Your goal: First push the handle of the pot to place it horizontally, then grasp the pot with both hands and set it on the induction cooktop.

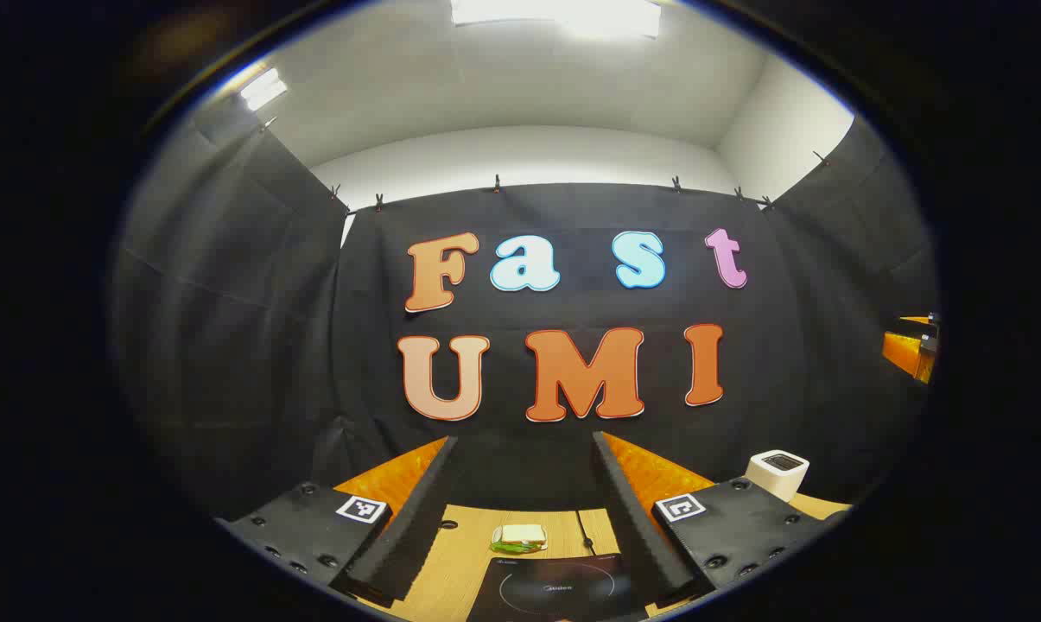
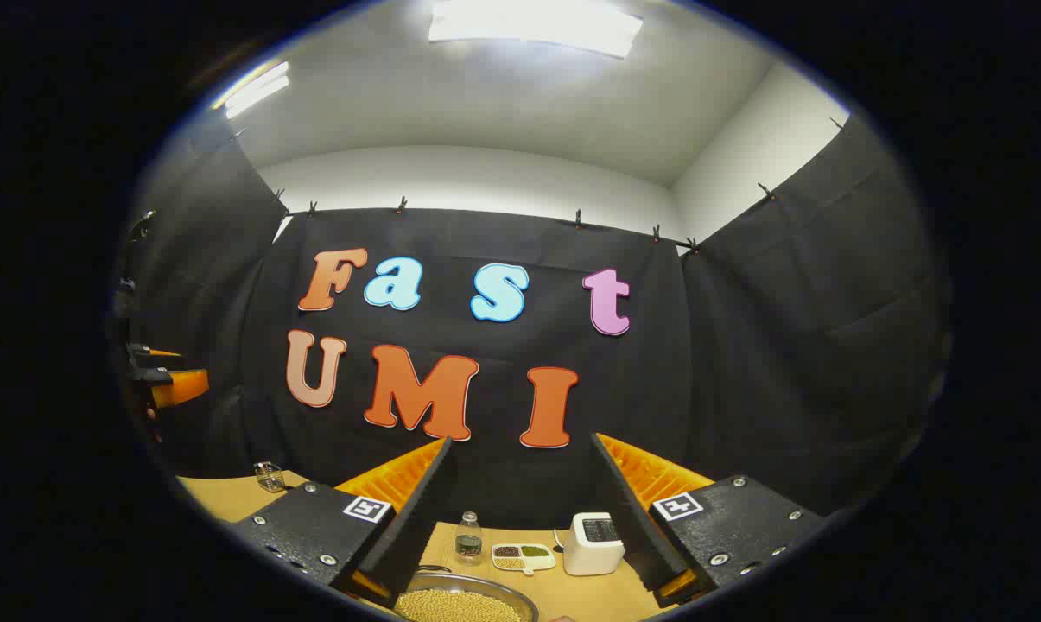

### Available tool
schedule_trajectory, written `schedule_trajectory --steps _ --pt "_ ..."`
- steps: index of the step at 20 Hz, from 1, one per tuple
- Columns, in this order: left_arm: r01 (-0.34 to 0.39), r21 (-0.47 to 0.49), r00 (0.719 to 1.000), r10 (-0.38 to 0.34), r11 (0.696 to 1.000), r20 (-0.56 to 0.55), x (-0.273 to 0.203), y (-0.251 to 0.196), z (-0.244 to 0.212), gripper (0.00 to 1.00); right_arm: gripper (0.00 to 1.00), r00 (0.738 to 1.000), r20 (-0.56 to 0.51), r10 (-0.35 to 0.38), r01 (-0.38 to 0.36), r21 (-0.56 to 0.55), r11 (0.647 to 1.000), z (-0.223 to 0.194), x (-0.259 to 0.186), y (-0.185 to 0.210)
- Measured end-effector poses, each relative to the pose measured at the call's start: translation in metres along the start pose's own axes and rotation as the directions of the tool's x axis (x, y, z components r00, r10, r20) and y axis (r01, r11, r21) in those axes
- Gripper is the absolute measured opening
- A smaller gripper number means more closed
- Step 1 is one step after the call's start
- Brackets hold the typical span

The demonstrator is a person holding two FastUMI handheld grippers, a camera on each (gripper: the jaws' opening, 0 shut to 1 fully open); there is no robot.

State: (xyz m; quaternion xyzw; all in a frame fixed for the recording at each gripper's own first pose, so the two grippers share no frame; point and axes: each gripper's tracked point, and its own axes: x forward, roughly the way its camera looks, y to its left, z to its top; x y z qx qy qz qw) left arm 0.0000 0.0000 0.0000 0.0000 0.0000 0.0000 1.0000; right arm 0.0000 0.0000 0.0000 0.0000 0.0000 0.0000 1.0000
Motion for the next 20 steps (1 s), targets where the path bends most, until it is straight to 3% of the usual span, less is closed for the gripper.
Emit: schedule_trajectory --steps 9,20 --pt "-0.005 0.004 1.0 0.004 1.0 0.022 -0.006 0.002 0.006 0.98 0.94 0.998 0.054 0.012 -0.011 -0.009 1.0 0.016 -0.003 0.006" --pt "-0.035 0.015 0.999 0.035 0.999 0.016 -0.011 0.003 0.01 0.98 0.94 0.999 0.024 0.038 -0.038 0.011 0.999 0.005 -0.002 0.007"
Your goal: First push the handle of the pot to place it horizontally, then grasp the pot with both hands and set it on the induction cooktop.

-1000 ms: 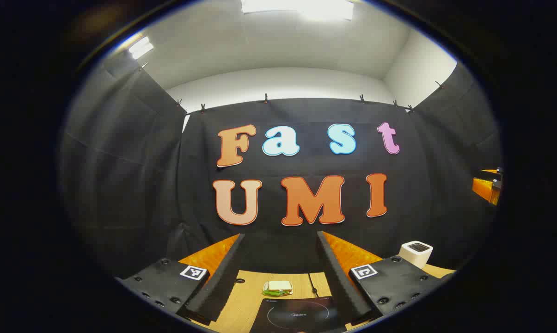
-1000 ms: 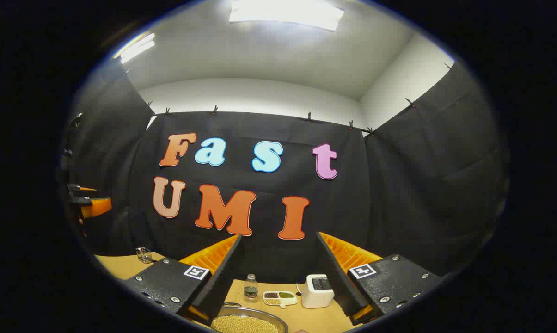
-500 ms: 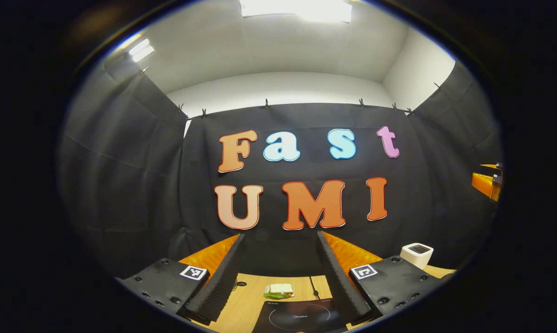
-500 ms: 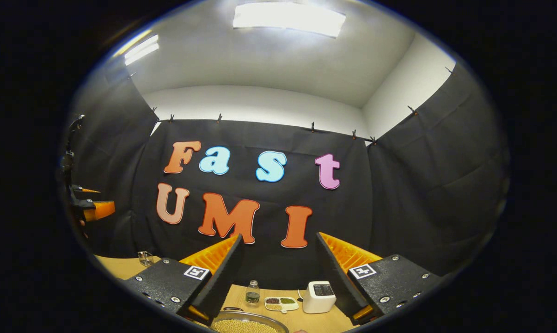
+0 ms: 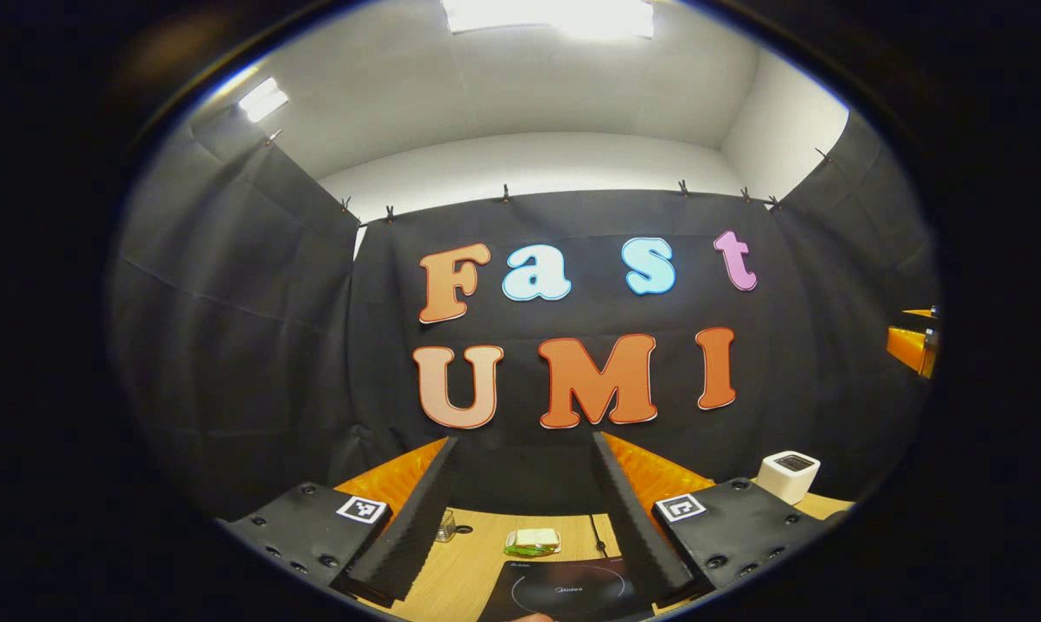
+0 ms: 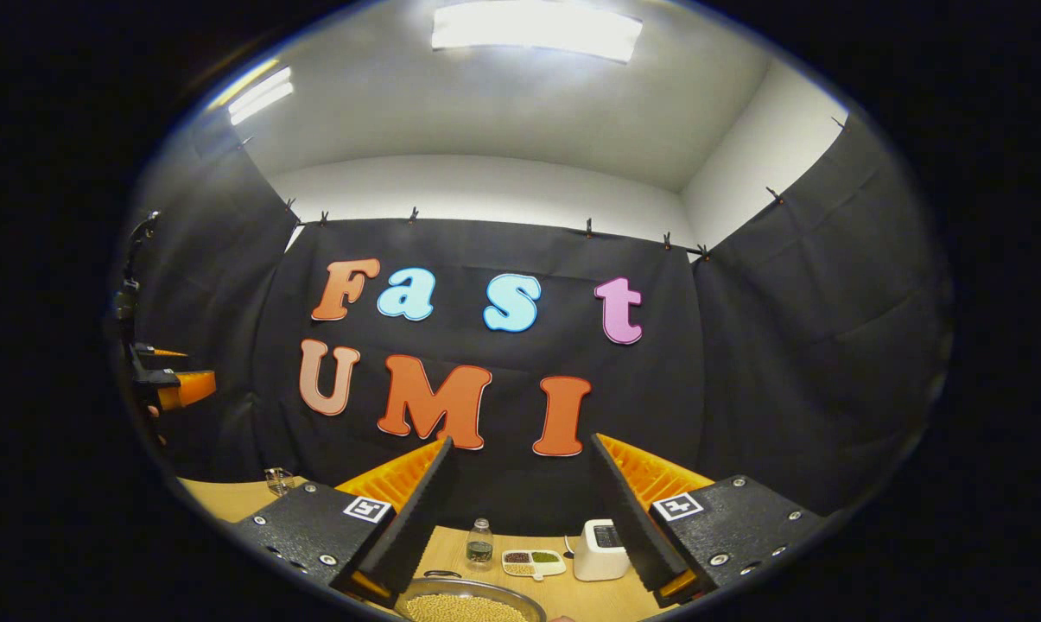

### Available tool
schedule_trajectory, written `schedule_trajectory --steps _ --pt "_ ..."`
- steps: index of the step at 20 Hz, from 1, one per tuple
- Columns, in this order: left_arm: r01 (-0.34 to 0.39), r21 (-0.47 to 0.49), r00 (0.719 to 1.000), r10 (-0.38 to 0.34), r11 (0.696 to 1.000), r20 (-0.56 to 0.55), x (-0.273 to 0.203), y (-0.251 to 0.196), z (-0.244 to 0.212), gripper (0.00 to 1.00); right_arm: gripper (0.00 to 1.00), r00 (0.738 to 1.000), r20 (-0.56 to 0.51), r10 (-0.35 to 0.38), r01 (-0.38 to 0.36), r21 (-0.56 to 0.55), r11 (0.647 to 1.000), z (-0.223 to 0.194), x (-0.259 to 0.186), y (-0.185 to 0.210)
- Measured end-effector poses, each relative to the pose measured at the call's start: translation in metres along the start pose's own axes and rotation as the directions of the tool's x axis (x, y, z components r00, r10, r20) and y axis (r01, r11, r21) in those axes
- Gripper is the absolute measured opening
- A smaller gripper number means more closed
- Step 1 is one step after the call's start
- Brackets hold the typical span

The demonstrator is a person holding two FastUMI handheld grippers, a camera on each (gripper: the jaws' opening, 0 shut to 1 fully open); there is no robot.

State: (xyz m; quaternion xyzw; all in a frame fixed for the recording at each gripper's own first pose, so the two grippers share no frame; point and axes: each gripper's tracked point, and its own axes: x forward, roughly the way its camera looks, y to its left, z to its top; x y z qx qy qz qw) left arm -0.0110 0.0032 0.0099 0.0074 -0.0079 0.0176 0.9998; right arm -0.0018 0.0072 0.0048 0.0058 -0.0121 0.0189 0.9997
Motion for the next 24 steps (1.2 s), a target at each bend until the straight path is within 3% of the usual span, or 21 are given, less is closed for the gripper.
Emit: schedule_trajectory --steps 9,16,21,24 --pt "0.019 0.001 1.0 -0.019 1.0 0.003 -0.003 -0.005 -0.003 0.98 0.94 0.997 -0.07 0.012 -0.01 0.028 1.0 -0.029 -0.008 -0.006" --pt "0.009 0.02 1.0 -0.009 1.0 0.009 -0.007 -0.002 -0.007 0.98 0.94 0.978 -0.202 0.061 -0.055 0.034 0.998 -0.086 -0.019 0.004" --pt "0.016 0.029 1.0 -0.017 0.999 0.011 -0.008 -0.004 -0.012 0.98 0.9 0.928 -0.348 0.133 -0.109 0.089 0.99 -0.141 -0.03 0.018" --pt "0.012 0.045 1.0 -0.012 0.999 0.005 -0.008 -0.002 -0.017 0.98 0.84 0.868 -0.444 0.221 -0.171 0.151 0.974 -0.177 -0.049 0.036"
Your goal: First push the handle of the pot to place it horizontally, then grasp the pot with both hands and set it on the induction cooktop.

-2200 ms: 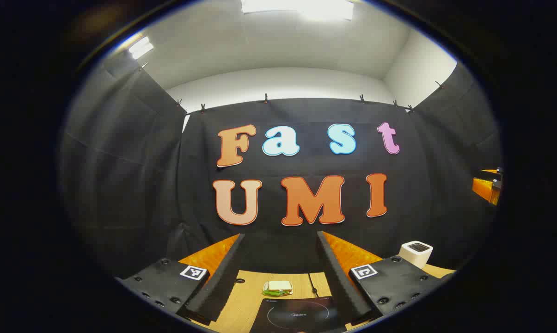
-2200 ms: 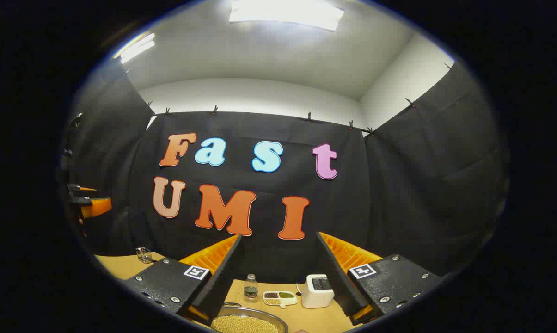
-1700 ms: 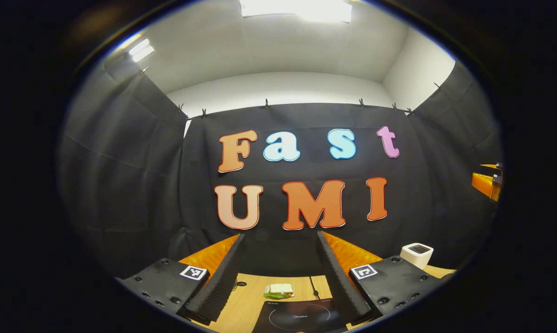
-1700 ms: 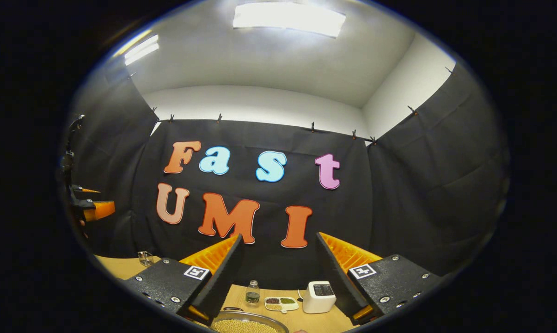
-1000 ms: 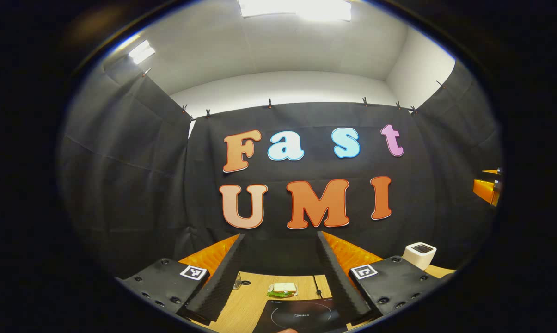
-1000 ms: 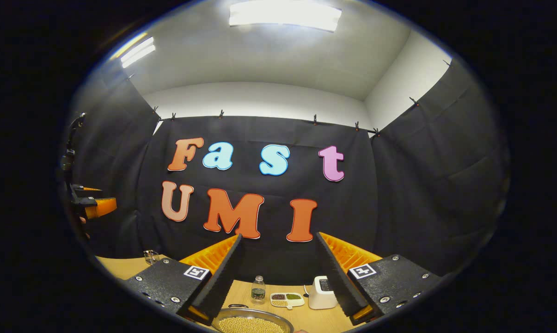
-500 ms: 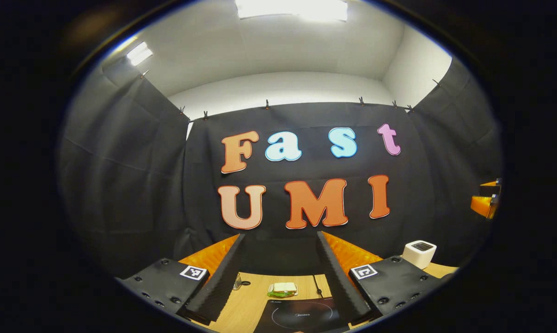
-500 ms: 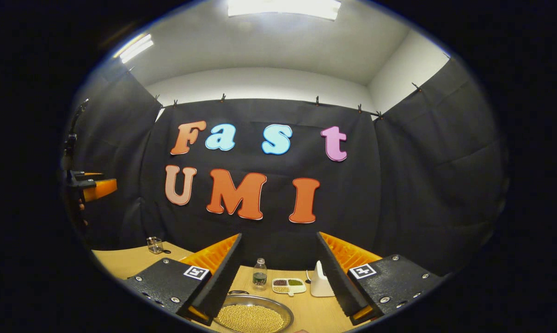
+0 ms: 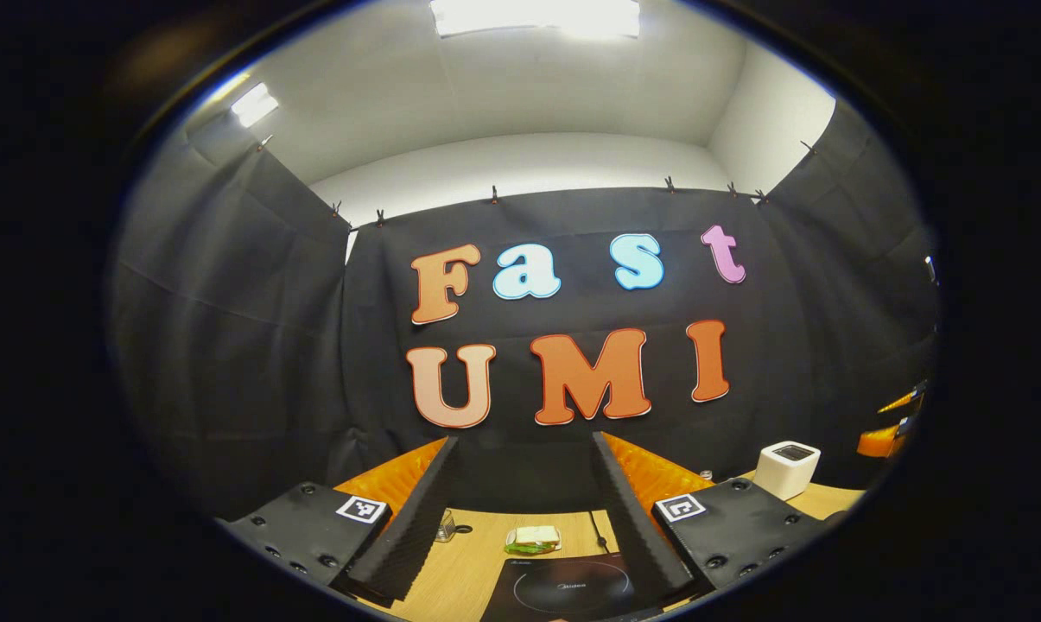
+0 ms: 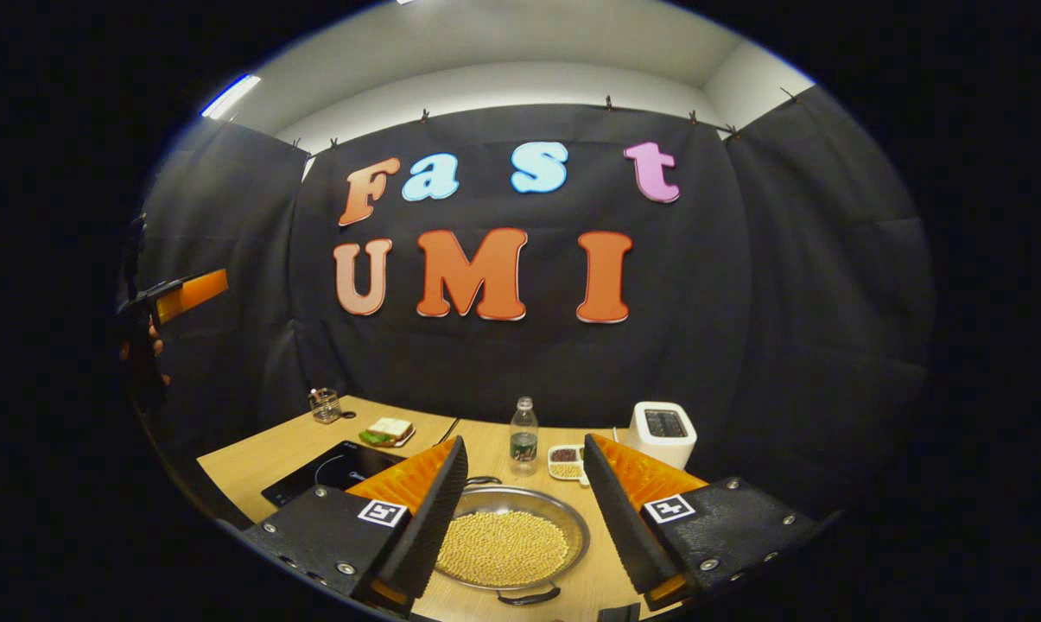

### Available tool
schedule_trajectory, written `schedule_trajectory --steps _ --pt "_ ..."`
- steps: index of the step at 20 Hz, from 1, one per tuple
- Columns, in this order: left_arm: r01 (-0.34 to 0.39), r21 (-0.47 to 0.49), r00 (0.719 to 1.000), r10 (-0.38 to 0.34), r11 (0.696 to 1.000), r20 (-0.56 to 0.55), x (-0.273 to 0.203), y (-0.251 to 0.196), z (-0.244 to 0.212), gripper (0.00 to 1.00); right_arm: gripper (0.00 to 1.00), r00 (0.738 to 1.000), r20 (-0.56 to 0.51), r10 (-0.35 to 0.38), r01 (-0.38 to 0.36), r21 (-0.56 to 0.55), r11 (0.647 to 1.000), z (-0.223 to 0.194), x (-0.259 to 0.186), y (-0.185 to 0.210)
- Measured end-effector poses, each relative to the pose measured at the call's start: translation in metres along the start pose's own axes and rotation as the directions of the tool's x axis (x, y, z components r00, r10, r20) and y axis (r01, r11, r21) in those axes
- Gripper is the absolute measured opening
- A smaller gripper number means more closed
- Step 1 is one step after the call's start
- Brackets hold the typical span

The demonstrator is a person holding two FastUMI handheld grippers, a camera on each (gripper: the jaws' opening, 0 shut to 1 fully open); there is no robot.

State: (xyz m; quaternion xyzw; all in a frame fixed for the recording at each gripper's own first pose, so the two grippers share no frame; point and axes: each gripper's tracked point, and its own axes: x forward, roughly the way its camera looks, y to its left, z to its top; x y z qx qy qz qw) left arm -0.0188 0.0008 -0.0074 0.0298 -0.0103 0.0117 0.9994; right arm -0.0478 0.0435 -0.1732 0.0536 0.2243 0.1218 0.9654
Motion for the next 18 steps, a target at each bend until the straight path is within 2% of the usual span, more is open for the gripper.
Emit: schedule_trajectory --steps 2,5,7,9,10,11,15,17,18 --pt "-0.003 0.001 1.0 0.003 1.0 -0.005 0.0 0.001 -0.004 0.98 0.85 0.993 -0.093 0.071 -0.067 0.04 0.997 -0.033 0.001 0.015" --pt "-0.005 -0.002 1.0 0.005 1.0 -0.02 0.001 0.002 -0.008 0.98 0.84 0.97 -0.22 0.101 -0.083 0.092 0.992 -0.079 0.0 0.021" --pt "-0.007 0.0 1.0 0.007 1.0 -0.026 0.001 0.002 -0.012 0.98 0.82 0.944 -0.293 0.154 -0.115 0.147 0.982 -0.103 -0.002 0.032" --pt "-0.009 0.004 0.999 0.009 1.0 -0.038 0.003 0.0 -0.017 0.98 0.81 0.904 -0.367 0.219 -0.146 0.216 0.966 -0.129 -0.006 0.044" --pt "-0.01 0.008 0.999 0.01 1.0 -0.045 0.004 -0.001 -0.02 0.98 0.74 0.889 -0.396 0.23 -0.145 0.234 0.961 -0.139 -0.007 0.046" --pt "-0.012 0.01 0.999 0.013 1.0 -0.051 0.005 0.0 -0.022 0.98 0.76 0.878 -0.421 0.228 -0.136 0.237 0.962 -0.148 -0.007 0.045" --pt "-0.01 0.01 0.997 0.011 1.0 -0.071 0.008 -0.004 -0.029 0.98 0.61 0.841 -0.507 0.187 -0.09 0.21 0.974 -0.182 -0.007 0.041" --pt "-0.009 0.012 0.997 0.01 1.0 -0.077 0.009 -0.006 -0.032 0.98 0.47 0.815 -0.535 0.222 -0.113 0.229 0.967 -0.193 -0.011 0.052" --pt "-0.008 0.012 0.997 0.009 1.0 -0.079 0.01 -0.007 -0.032 0.98 0.46 0.8 -0.549 0.244 -0.132 0.235 0.963 -0.2 -0.013 0.058"
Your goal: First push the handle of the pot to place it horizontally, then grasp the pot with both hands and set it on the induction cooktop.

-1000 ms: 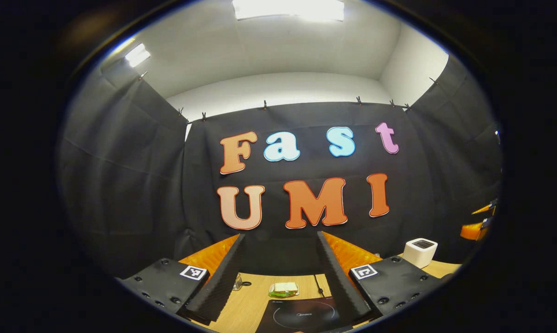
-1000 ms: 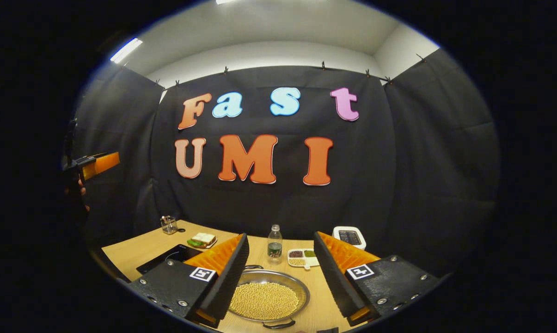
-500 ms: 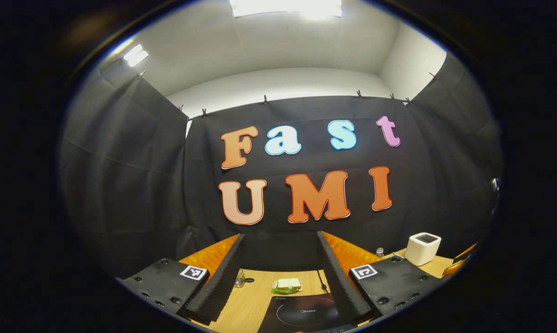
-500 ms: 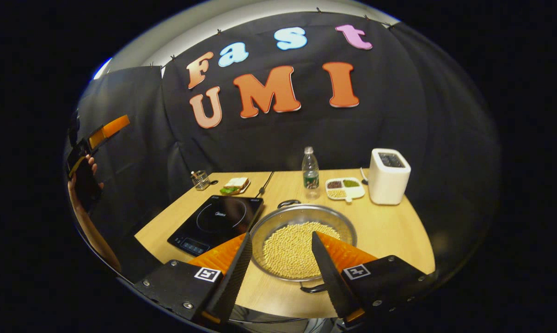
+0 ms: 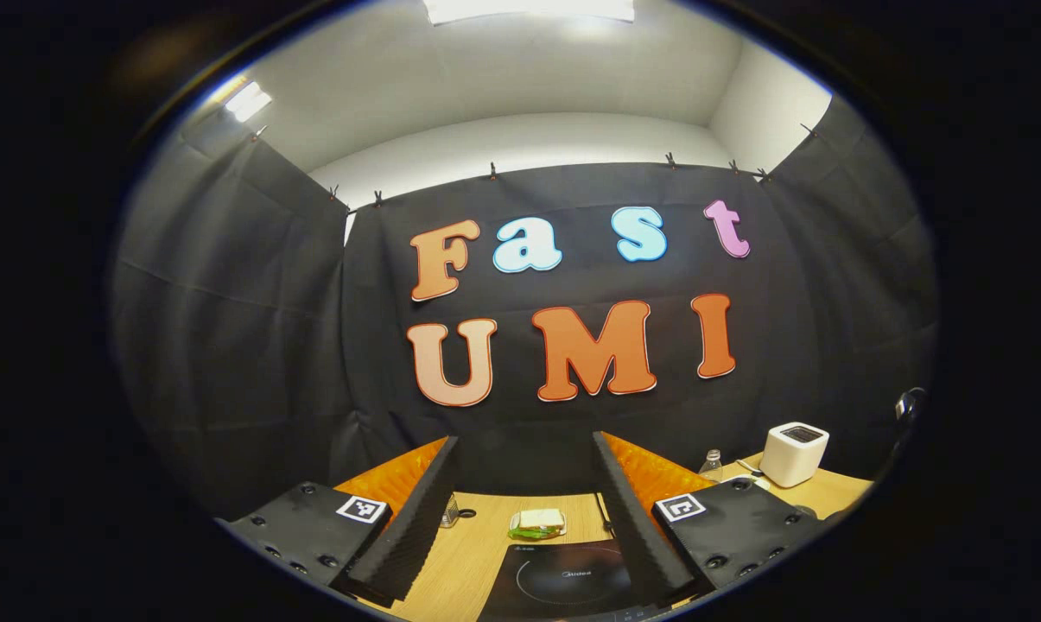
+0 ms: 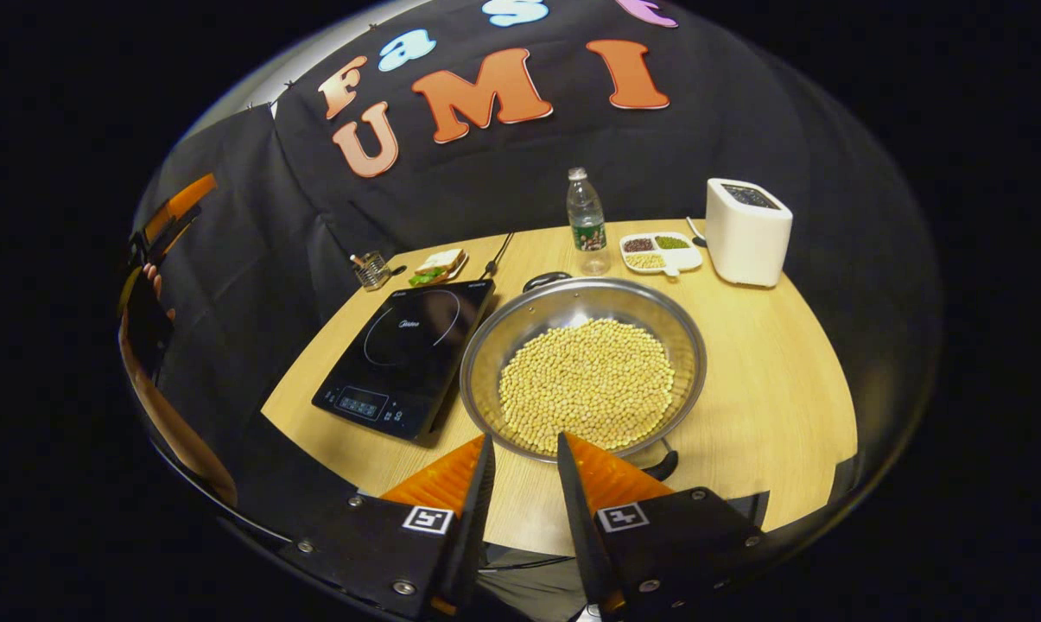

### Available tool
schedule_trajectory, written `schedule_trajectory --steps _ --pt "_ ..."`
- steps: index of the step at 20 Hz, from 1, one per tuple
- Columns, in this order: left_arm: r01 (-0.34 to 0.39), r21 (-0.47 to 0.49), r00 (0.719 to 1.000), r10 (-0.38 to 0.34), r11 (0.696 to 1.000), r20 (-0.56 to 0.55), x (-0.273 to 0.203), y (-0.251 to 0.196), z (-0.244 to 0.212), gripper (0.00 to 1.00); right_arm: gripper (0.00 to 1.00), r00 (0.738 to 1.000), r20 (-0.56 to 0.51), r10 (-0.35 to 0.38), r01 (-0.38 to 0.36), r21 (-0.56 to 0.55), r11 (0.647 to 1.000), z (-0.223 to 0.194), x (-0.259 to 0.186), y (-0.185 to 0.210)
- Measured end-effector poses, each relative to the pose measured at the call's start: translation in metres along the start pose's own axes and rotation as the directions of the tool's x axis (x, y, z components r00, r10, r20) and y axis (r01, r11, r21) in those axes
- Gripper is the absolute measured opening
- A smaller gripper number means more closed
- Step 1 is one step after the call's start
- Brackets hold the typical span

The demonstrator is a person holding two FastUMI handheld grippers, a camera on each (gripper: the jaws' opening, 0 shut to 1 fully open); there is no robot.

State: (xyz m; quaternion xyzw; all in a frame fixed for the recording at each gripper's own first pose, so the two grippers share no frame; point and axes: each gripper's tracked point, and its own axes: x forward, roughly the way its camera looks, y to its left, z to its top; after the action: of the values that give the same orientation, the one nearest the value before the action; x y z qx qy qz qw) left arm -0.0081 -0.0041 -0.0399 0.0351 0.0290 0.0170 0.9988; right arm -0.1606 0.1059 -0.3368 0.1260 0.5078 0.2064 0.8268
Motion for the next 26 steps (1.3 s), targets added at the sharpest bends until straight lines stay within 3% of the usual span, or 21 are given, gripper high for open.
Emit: schedule_trajectory --steps 4,10,21,26 --pt "0.002 -0.004 1.0 -0.002 1.0 -0.011 0.0 0.001 -0.007 0.98 0.31 0.996 -0.085 0.037 -0.035 0.016 0.999 -0.025 0.015 0.009" --pt "-0.026 -0.009 0.999 0.026 1.0 -0.028 0.002 0.012 -0.014 0.97 0.09 0.977 -0.209 0.032 -0.007 0.115 0.993 -0.051 0.033 -0.001" --pt "-0.044 -0.014 0.997 0.044 0.999 -0.057 0.003 0.026 -0.029 0.96 0.05 0.935 -0.353 0.027 0.09 0.311 0.946 -0.074 0.057 -0.02" --pt "-0.044 -0.005 0.997 0.044 0.999 -0.065 0.005 0.025 -0.03 0.96 0.0 0.929 -0.37 0.014 0.113 0.319 0.941 -0.072 0.061 -0.03"
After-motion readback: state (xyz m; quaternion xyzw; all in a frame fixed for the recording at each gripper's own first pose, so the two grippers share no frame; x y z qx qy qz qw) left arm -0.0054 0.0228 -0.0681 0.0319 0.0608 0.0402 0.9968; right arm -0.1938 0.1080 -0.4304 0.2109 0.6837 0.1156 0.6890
